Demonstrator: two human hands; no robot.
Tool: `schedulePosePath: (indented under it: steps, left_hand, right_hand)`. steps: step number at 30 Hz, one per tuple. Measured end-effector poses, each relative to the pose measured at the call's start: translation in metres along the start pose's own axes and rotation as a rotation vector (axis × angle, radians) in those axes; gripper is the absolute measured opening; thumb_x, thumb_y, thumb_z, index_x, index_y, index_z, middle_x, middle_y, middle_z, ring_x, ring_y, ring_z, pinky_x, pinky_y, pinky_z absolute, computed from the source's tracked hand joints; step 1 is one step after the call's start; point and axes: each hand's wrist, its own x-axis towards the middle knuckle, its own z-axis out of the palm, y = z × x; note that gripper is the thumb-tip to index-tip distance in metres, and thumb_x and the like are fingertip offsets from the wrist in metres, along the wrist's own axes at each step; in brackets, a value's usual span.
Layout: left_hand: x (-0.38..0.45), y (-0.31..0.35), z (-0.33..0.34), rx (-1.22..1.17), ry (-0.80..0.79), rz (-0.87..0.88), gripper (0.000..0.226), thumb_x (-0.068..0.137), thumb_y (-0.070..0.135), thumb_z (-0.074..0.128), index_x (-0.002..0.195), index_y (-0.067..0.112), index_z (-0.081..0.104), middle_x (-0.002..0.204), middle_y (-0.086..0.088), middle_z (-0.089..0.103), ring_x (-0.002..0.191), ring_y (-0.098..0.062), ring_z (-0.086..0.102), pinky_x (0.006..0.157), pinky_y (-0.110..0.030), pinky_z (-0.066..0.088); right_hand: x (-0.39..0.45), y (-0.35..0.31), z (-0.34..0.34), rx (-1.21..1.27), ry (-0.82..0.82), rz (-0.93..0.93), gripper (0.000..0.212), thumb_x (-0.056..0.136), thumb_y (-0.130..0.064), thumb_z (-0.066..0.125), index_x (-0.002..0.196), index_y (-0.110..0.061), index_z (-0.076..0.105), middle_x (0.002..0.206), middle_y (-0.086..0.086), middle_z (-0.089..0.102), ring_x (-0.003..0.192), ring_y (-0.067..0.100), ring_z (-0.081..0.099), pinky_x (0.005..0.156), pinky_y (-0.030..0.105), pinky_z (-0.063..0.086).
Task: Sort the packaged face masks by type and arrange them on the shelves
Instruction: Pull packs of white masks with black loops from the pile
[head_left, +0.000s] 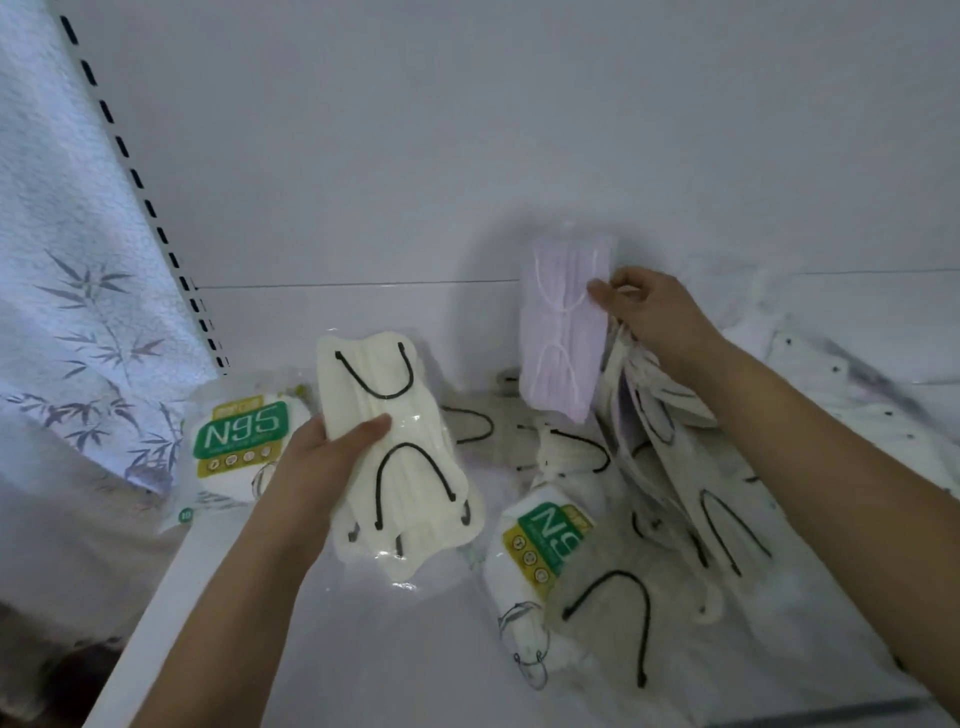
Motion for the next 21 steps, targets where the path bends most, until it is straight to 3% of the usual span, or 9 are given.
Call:
schedulePosePath:
  steps: [3,7,9,11,12,14,17,19,21]
  left_hand:
    - [0.001,0.001,0.018,-0.035,-0.028,-0.012,0.014,0.089,0.024,0.073,0.102,0.021,0.068,0.084,-0.004,0.079,0.074,-0.026,0.075,0.057,-0.035,0.058]
    - [0.004,0.0,0.02,-0.035,0.035,0.029,0.014,0.089,0.025,0.073,0.101,0.02,0.067,0.088,-0.005,0.077,0.076,-0.026,0.073,0.059,-0.034,0.056]
    - [0.005,-0.002,0.014,-0.018,0.085,0.047,0.012,0.088,0.026,0.074,0.098,0.023,0.067,0.096,-0.006,0.076,0.085,-0.029,0.072,0.077,-0.045,0.059]
    - [0.002,-0.004,0.01,0.011,0.111,0.06,0.012,0.087,0.028,0.075,0.096,0.026,0.068,0.099,-0.005,0.075,0.091,-0.032,0.072,0.088,-0.053,0.057]
    - [-0.001,-0.005,0.01,0.029,0.11,0.067,0.012,0.087,0.029,0.075,0.096,0.027,0.068,0.098,-0.004,0.076,0.092,-0.032,0.072,0.09,-0.054,0.056]
    - [-0.007,-0.009,0.013,0.044,0.102,0.074,0.011,0.089,0.026,0.073,0.099,0.025,0.068,0.096,-0.003,0.075,0.092,-0.03,0.071,0.086,-0.049,0.057]
    - [-0.014,-0.016,0.02,0.032,0.081,0.068,0.009,0.091,0.022,0.071,0.099,0.022,0.068,0.092,-0.002,0.076,0.089,-0.027,0.072,0.078,-0.041,0.057]
    - [-0.016,-0.02,0.023,0.028,0.067,0.05,0.012,0.09,0.024,0.072,0.101,0.021,0.069,0.092,-0.003,0.078,0.089,-0.028,0.074,0.084,-0.047,0.058]
    - [-0.016,-0.024,0.025,0.02,0.062,0.038,0.015,0.089,0.026,0.074,0.102,0.022,0.069,0.093,-0.003,0.079,0.089,-0.027,0.075,0.086,-0.05,0.058]
  right_hand:
    - [0.005,0.002,-0.031,0.082,0.049,0.067,0.023,0.09,-0.031,0.069,0.081,-0.01,0.064,0.08,0.005,0.064,0.072,0.016,0.059,0.071,0.031,0.049]
    - [0.008,0.018,-0.072,-0.098,0.142,0.072,0.008,0.091,-0.022,0.069,0.092,-0.015,0.064,0.092,0.007,0.068,0.082,0.02,0.062,0.074,0.025,0.052]
    - [0.009,0.025,-0.086,-0.366,0.204,0.157,0.036,0.088,-0.021,0.071,0.119,-0.01,0.057,0.122,0.018,0.062,0.105,0.029,0.06,0.089,0.034,0.047]
    - [0.005,0.028,-0.087,-0.691,0.346,0.192,0.078,0.087,-0.023,0.07,0.148,-0.003,0.026,0.147,0.021,0.037,0.128,0.038,0.043,0.102,0.043,0.038]
    - [-0.003,0.025,-0.082,-0.81,0.438,0.107,0.087,0.086,-0.023,0.069,0.152,-0.004,0.016,0.152,0.02,0.028,0.132,0.041,0.035,0.104,0.047,0.035]
    - [-0.016,0.012,-0.059,-0.911,0.496,-0.24,0.077,0.085,-0.019,0.065,0.15,-0.007,0.026,0.15,0.018,0.031,0.13,0.04,0.037,0.101,0.046,0.036]
    - [-0.034,0.002,-0.005,-0.91,-0.006,-0.531,0.05,0.089,-0.032,0.063,0.135,-0.017,0.051,0.132,0.008,0.054,0.117,0.03,0.051,0.095,0.039,0.039]
    - [-0.041,0.015,0.03,-1.078,-0.402,-0.492,0.072,0.082,-0.063,0.06,0.142,-0.027,0.042,0.136,0.001,0.052,0.121,0.025,0.05,0.099,0.038,0.037]
    - [-0.04,0.038,0.047,-1.195,-0.6,-0.375,0.094,0.07,-0.079,0.058,0.147,-0.03,0.034,0.142,0.0,0.049,0.126,0.026,0.049,0.099,0.038,0.04]
